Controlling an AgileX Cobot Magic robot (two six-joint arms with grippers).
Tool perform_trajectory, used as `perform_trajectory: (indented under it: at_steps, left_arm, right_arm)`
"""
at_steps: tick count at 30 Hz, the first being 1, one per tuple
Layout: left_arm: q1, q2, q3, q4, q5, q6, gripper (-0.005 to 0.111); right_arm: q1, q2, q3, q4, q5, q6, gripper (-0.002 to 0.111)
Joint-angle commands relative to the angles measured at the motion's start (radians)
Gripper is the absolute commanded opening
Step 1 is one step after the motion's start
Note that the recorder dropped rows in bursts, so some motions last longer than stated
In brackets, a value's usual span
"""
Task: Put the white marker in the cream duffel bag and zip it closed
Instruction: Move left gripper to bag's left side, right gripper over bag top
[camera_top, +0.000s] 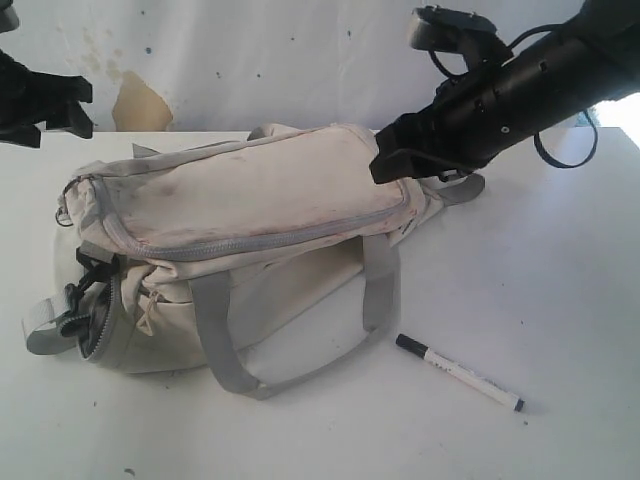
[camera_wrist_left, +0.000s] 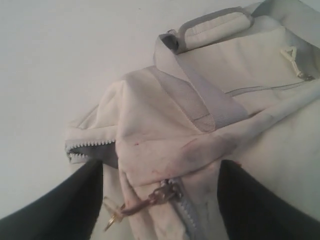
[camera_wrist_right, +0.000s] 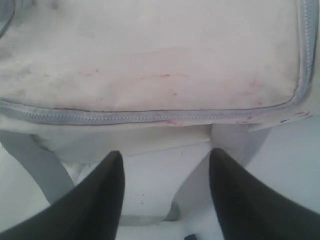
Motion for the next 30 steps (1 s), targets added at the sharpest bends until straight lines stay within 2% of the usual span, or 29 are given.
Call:
perform_trajectory:
  at_steps: [1, 6, 11, 21, 25, 30]
  left_arm:
    - [0.002, 0.076, -0.090, -0.035, 0.055, 0.020, 0.083]
    - [0.002, 0.143, -0.141, -0.060, 0.083, 0.036, 0.085]
    - [0.002, 0.193, -0.148, -0.091, 0.055, 0.057, 0.084]
    - [0.002, 0.232, -0.148, -0.156, 0.078, 0.215, 0.084]
    - [0.002, 0.234, -0.148, -0.165, 0.026, 0.270, 0.084]
    - [0.002, 0.224, -0.148, -0.167, 0.031, 0.528, 0.084]
  right_arm:
    - [0.028, 0.001, -0.007, 0.011, 0.010, -0.132, 0.049]
    - [0.089, 0.001, -0.007, 0.045, -0.021, -0.143, 0.049]
    - [0.128, 0.001, -0.007, 0.056, -0.022, -0.143, 0.049]
    - [0.142, 0.024, -0.007, 0.059, 0.020, -0.148, 0.049]
    - [0.182, 0.074, -0.007, 0.059, 0.028, -0.270, 0.049]
    - [0.210, 0.088, -0.007, 0.061, 0.015, -0.319, 0.049]
